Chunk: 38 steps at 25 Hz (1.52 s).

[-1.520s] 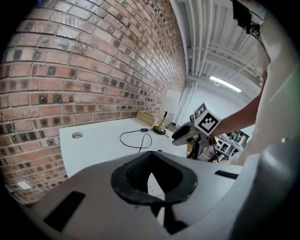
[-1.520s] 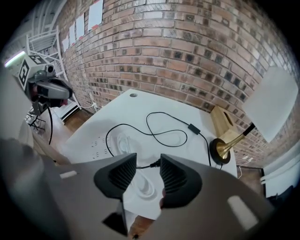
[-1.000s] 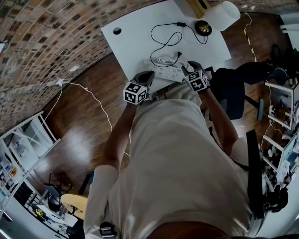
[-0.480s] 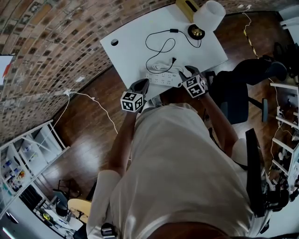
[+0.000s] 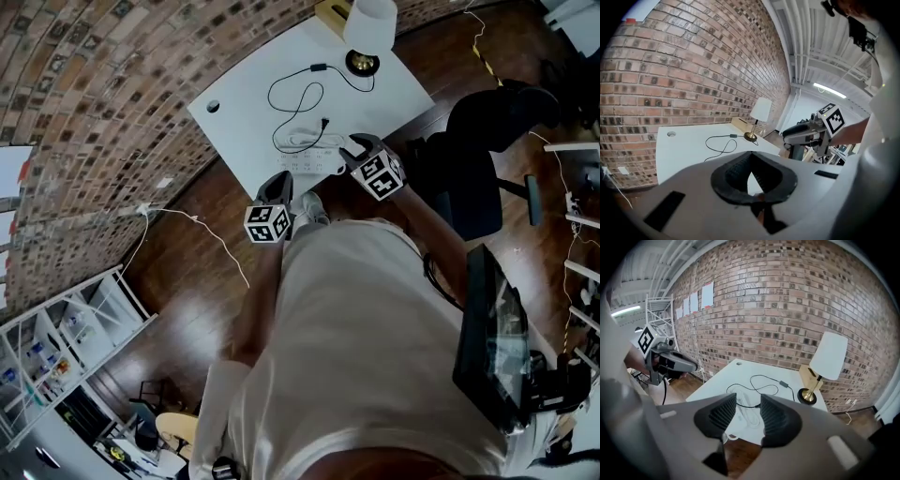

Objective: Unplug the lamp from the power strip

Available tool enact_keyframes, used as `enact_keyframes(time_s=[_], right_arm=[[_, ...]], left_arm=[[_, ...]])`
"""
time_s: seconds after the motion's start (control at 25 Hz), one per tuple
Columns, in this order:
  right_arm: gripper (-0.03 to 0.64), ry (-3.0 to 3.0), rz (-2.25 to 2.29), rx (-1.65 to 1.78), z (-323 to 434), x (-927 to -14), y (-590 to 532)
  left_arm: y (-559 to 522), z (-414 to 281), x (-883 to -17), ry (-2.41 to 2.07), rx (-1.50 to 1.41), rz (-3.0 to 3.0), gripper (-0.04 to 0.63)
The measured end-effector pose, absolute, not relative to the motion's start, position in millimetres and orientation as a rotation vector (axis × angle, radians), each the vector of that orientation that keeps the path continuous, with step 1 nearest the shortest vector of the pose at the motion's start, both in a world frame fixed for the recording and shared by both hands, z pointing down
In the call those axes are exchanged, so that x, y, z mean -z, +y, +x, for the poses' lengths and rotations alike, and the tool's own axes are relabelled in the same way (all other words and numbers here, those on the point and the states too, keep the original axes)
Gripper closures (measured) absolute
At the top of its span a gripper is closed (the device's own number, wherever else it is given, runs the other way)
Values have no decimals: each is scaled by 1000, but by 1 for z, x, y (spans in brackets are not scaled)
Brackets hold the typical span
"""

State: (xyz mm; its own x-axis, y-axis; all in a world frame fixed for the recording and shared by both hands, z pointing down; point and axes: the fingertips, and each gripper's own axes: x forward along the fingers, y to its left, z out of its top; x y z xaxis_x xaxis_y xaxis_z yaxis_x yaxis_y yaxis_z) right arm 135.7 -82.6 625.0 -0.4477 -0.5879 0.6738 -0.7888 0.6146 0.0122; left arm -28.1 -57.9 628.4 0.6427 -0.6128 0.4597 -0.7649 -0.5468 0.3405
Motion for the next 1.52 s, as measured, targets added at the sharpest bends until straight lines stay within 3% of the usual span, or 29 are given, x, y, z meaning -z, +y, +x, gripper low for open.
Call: enact_keyframes(time_s=[0.48, 0.84, 1.36, 1.52], right_arm=[[463, -2291, 1084, -423, 170, -614, -26], [462, -2324, 1114, -461, 211, -605, 43], [462, -2293, 1256, -583, 270, -607, 95], [462, -2265, 1258, -640, 245, -622, 97]], left_arm=[[40, 35, -612, -1030, -523, 2489, 594], [107, 76, -609, -1073, -437, 2418, 594], [137, 101, -592, -1060, -371, 2382, 594], [135, 79, -592, -1049, -380, 2368, 594]])
